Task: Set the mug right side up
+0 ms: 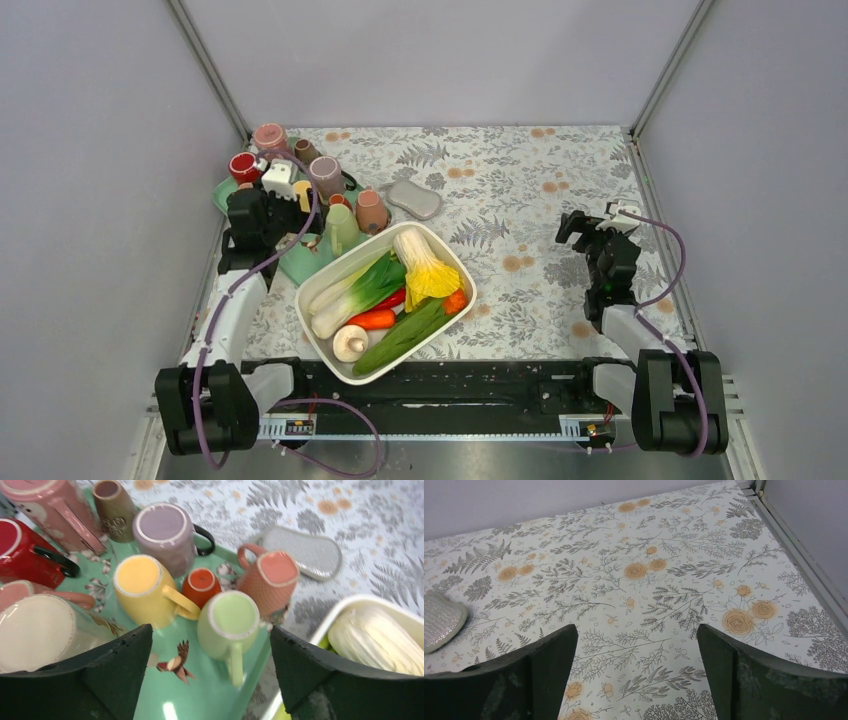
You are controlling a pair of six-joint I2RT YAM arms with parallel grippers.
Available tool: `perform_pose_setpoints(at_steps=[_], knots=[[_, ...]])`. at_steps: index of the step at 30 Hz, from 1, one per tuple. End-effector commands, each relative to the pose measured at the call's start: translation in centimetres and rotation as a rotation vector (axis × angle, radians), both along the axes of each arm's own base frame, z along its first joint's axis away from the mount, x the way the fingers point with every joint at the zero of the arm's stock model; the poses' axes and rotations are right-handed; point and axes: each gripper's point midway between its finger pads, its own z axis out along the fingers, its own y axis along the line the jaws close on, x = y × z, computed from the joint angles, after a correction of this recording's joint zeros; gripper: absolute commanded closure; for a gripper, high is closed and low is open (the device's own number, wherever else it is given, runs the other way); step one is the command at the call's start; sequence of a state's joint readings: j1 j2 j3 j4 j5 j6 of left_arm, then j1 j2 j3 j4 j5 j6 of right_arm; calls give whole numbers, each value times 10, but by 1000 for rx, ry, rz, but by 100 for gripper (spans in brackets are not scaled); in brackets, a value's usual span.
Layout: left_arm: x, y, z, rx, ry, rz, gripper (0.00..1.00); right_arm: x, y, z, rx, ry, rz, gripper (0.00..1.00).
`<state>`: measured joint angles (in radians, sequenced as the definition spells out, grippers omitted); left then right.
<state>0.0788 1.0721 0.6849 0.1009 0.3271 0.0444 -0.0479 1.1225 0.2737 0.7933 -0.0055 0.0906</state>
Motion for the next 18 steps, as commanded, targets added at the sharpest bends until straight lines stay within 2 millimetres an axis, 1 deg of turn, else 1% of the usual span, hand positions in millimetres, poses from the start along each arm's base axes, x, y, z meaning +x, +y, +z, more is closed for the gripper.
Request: perform_pose_setpoints(at_steps=[1,2,5,8,9,13,16,18], knots=[[-35,-13,-13,14,261,-115,17,0,-9,12,44,3,-63,1],[-36,-7,-12,35,296,-90,21,0,-8,14,45,2,-56,1],[-36,14,-15,95,393,13,27,3,-6,17,71,-2,-49,1],[-33,38,-21,87,477,194,34,5,0,18,100,2,-22,1],[-32,44,-23,75,483,246,34,6,1,18,105,2,-20,1],[-24,67,-44,18,443,468,34,7,7,22,121,-6,11,1],[-11,77,-52,-17,406,559,34,6,9,25,124,-19,22,1],[-2,89,-61,-15,412,641,34,5,10,26,127,-27,26,1]])
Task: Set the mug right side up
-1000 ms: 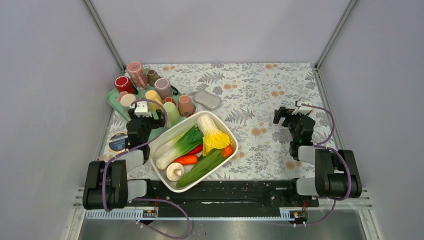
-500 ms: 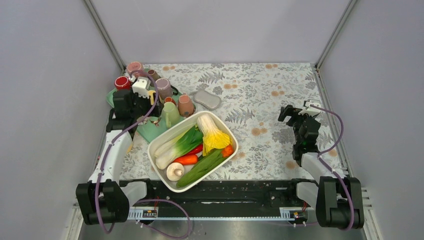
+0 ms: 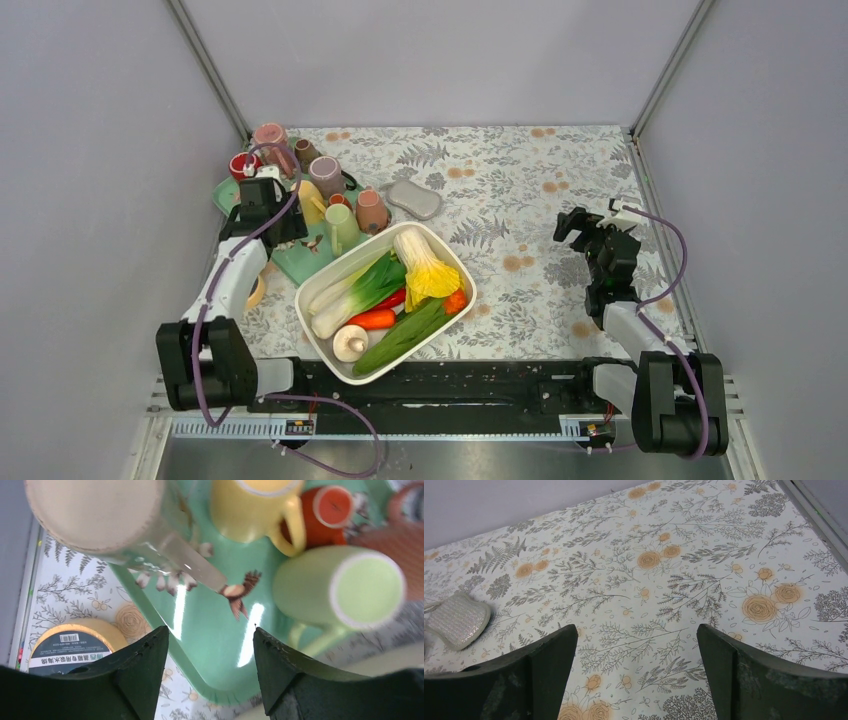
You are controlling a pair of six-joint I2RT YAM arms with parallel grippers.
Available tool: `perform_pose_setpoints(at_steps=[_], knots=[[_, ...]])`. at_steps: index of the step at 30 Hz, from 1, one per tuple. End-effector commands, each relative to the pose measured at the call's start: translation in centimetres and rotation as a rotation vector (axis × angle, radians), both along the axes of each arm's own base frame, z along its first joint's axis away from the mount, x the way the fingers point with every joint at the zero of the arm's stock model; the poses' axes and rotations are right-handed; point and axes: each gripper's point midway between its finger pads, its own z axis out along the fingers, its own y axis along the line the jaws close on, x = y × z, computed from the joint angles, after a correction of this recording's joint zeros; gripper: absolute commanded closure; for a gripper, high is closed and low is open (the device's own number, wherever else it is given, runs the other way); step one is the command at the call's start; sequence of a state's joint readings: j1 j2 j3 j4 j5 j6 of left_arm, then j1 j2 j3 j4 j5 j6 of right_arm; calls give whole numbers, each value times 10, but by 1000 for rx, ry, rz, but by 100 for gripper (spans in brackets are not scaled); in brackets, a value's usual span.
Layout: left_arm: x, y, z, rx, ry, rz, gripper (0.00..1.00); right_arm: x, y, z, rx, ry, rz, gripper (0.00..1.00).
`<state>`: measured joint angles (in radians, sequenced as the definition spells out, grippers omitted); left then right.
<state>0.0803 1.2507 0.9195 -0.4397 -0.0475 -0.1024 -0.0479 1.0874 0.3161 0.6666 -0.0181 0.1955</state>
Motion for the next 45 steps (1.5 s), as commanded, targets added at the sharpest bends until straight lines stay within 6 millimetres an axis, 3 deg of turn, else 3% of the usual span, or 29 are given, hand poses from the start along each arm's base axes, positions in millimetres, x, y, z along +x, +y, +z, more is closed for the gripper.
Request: perform_pose_setpoints(at_steps=[1,9,17,24,32,35,41,45], knots=[[31,37,-3,50,-77,267,34,5,4,26,20,-79,21,1],[54,36,-37,20,-7,293,32,4,7,28,21,-103,39,1],[61,53,-34,90,-23,353,32,4,11,29,22,-113,64,1],[52,66,-26,167,-38,349,39,4,14,31,25,-119,77,1],[38,82,-35,171,-1,373,50,4,15,32,28,-127,85,1],[37,79,-42,152,22,359,54,4,16,32,31,-128,89,1],[41,77,-56,143,70,337,48,4,18,32,33,-127,98,1],[42,73,-63,124,94,321,52,4,18,32,34,-128,97,1]])
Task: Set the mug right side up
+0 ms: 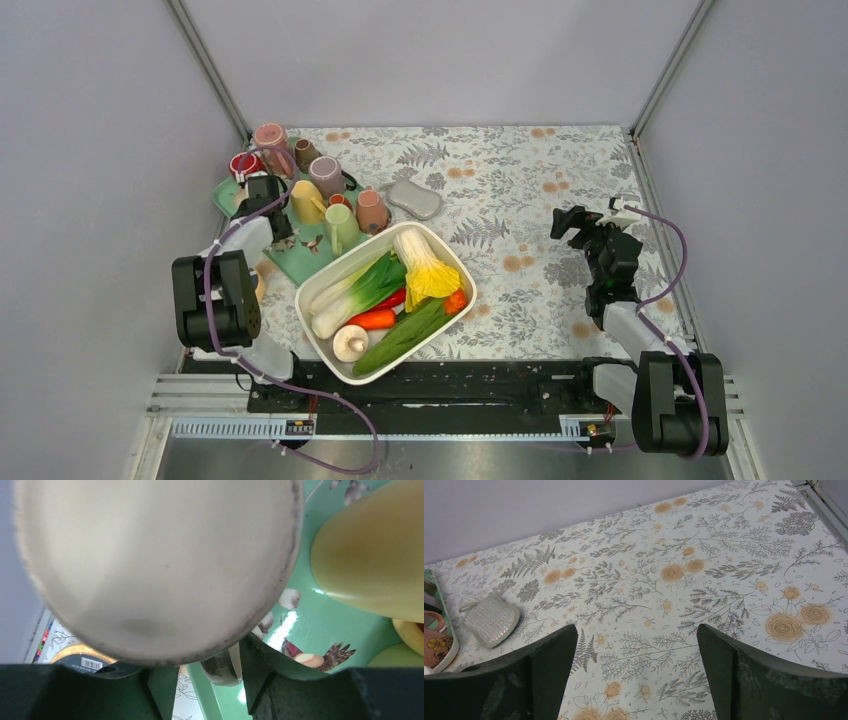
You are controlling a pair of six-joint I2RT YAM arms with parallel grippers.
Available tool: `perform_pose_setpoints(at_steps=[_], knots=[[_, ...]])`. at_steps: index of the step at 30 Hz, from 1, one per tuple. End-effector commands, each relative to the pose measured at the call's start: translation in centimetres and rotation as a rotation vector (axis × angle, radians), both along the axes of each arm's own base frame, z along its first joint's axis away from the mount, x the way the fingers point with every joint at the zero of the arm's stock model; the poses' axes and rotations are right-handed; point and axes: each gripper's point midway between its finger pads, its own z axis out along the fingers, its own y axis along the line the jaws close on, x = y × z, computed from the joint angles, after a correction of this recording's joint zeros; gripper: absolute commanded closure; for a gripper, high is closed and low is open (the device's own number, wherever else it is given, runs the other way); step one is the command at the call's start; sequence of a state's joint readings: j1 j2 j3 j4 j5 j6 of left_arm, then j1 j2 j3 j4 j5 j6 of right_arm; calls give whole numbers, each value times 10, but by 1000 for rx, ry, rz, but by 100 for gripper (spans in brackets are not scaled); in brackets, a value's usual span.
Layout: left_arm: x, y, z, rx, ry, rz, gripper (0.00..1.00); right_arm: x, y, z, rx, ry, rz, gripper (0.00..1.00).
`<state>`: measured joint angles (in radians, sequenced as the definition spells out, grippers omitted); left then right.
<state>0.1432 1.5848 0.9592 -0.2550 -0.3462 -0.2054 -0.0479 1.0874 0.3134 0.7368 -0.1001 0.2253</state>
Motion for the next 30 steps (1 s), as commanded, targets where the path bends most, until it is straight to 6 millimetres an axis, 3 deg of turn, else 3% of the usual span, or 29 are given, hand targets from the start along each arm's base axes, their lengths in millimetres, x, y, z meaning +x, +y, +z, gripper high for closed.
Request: perform_pose_setpoints(at_steps=[1,8,14,19,22,26,30], knots=[[10,-2,4,-20,-10,-24,55,2,2,16,3,-62,16,1],[10,-1,17,-46,-49,-21,100,1,2,16,3,-61,17,1],[-1,8,54,-119,-158,19,100,1,8,17,16,-51,47,1],[-6,1,92,-171,-250,-38,100,0,33,27,70,30,178,1],[-7,-5,111,-187,-304,-76,100,-3,54,44,138,41,240,1],[-11,-13,128,-210,-352,-106,100,-17,117,69,155,51,386,1],[-15,-28,145,-262,-393,-164,100,-34,192,99,305,31,599,1]])
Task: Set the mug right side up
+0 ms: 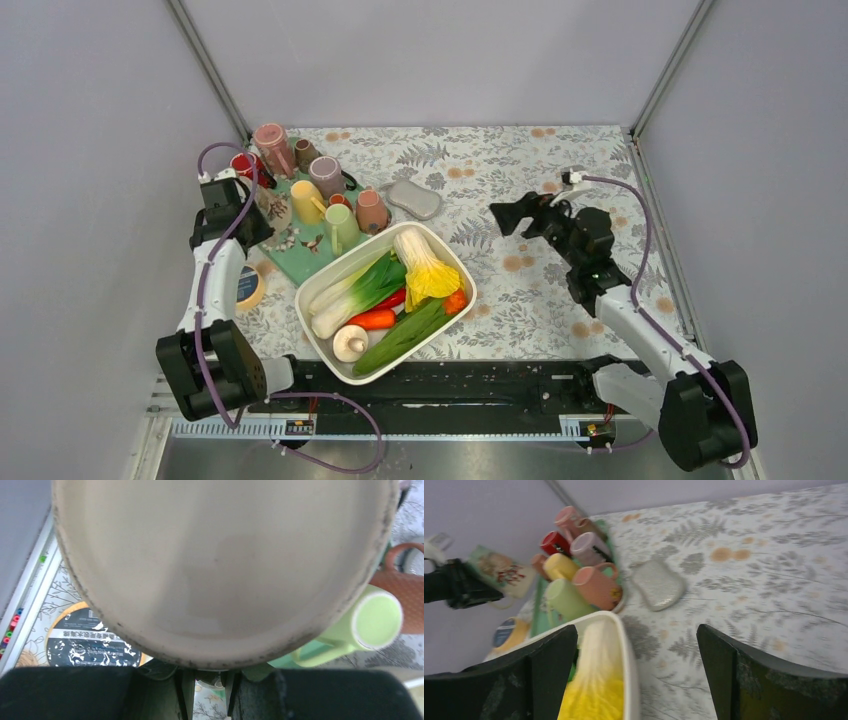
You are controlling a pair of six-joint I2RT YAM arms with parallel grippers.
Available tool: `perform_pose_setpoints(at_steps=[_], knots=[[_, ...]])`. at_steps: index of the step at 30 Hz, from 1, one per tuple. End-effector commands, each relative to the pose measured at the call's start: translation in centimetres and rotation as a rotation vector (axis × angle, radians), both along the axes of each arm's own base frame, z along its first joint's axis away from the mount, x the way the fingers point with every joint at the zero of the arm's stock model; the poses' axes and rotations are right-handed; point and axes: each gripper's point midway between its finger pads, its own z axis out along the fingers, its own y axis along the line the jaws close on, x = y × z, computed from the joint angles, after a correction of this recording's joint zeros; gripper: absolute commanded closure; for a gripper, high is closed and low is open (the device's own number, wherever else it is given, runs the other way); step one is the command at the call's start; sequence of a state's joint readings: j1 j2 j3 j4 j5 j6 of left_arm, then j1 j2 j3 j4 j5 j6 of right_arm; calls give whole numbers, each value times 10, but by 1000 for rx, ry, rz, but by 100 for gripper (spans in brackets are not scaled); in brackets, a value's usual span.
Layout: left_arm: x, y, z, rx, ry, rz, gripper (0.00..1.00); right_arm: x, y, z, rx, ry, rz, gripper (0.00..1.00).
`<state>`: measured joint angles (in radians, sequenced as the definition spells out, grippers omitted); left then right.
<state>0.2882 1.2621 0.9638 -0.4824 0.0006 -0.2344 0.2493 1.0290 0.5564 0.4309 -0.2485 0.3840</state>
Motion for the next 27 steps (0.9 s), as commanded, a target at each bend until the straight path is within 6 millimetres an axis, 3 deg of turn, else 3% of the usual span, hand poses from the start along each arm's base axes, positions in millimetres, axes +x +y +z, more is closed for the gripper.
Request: perform_pose_setpoints(at_steps=[1,6,10,17,21,27], knots=[[24,-14,73,-32,-248,-81,100,-18,74,44,187,-2,213,1],[22,-34,96,-89,-280,-172,100,-32,171,68,290,25,471,1],[17,-47,114,-129,-301,-219,100,-32,225,88,451,59,599,1],[10,-76,142,-239,-348,-313,100,-8,281,94,594,154,675,1],[7,-109,145,-359,-340,-385,100,-5,310,89,627,205,716,1],[2,-148,157,-451,-350,-501,100,10,328,74,662,293,707,1]])
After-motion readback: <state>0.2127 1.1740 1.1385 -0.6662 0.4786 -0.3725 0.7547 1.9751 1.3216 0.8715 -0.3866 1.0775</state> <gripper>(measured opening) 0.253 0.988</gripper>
